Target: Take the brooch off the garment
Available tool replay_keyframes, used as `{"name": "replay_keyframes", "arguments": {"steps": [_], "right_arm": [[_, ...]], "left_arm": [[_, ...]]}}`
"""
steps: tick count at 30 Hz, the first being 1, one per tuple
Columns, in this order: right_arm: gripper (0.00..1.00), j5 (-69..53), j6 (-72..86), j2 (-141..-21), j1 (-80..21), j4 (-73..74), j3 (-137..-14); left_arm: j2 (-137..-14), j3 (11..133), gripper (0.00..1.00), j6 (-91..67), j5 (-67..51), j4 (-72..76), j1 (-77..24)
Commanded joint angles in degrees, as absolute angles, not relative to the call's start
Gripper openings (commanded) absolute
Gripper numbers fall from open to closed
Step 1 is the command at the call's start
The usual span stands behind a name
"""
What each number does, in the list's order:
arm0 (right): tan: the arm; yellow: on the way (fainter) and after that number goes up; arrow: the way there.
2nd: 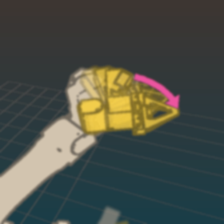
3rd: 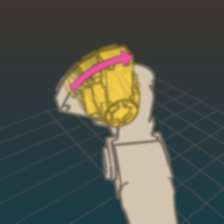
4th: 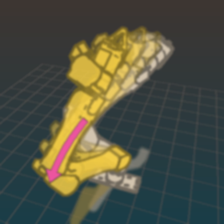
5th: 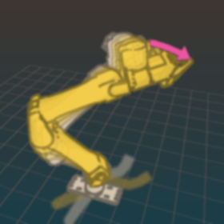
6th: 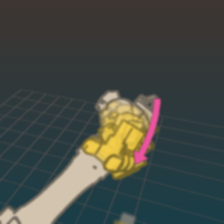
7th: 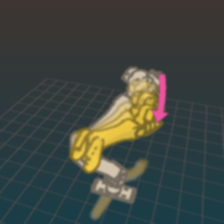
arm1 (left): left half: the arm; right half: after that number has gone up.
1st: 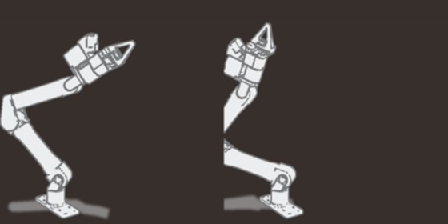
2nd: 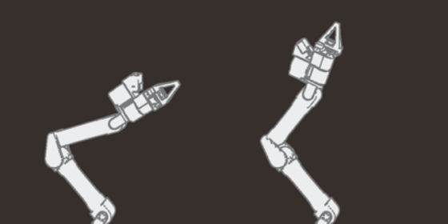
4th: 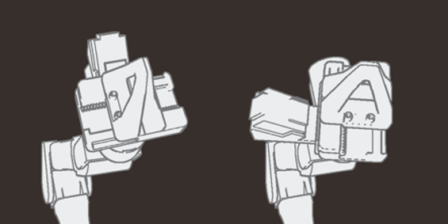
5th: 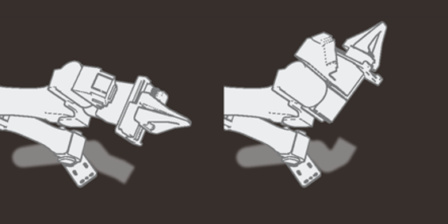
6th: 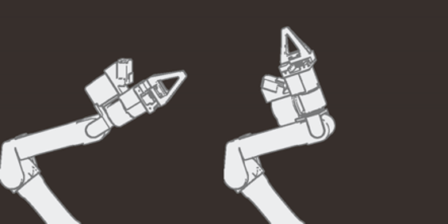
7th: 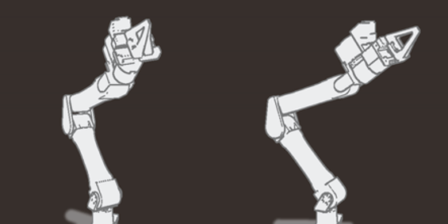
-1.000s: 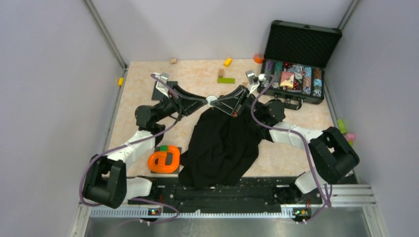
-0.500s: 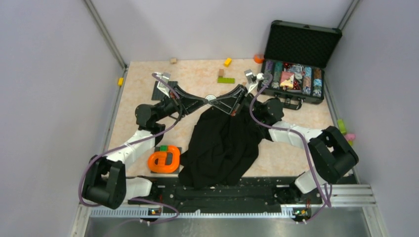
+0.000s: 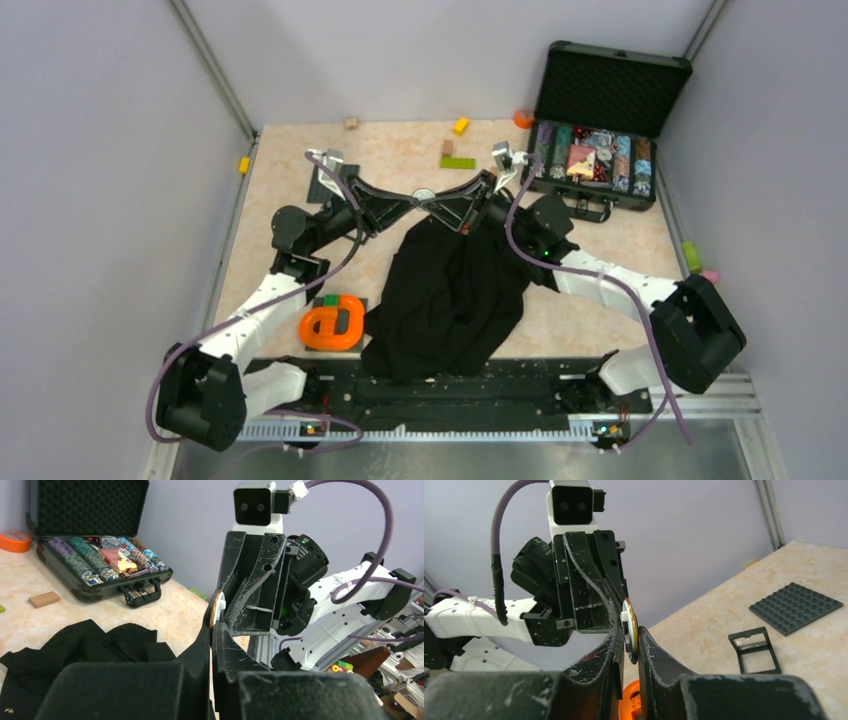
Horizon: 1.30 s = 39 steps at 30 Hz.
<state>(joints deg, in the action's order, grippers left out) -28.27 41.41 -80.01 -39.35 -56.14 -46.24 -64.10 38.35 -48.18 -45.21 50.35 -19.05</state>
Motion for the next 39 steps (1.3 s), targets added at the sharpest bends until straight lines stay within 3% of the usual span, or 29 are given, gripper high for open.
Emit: {"name": "replay_keyframes", "arguments": {"steps": [1, 13, 19, 29, 34, 39], "right_arm": [[0.15, -22.92, 35.67, -79.37, -40.55, -50.01, -48.96], [0.16, -13.03, 30.49, -77.24, -42.63, -43.38, -49.72], [0.04, -11.19, 35.69, -78.18, -42.63, -49.03, -48.24], [0.05, -7.21, 43.84, -80.88, -42.63, -60.29, -44.85], [0.12, -7.35, 43.18, -81.56, -42.67, -60.89, -45.36], [0.23, -6.87, 33.61, -80.34, -43.65, -49.58, -49.15]], "left_arm": [[-62.37, 39.92, 0.0, -47.14, -46.49, 51.31, -20.89], [-62.05, 39.09, 0.0, -46.33, -45.44, 53.3, -22.02], [-62.63, 36.35, 0.0, -47.72, -44.47, 61.38, -22.5], [-62.94, 32.82, 0.0, -48.45, -41.02, 68.55, -23.54], [-63.23, 32.23, 0.0, -48.97, -39.78, 69.75, -24.23], [-61.25, 33.32, 0.0, -46.06, -39.12, 63.23, -24.26]]}}
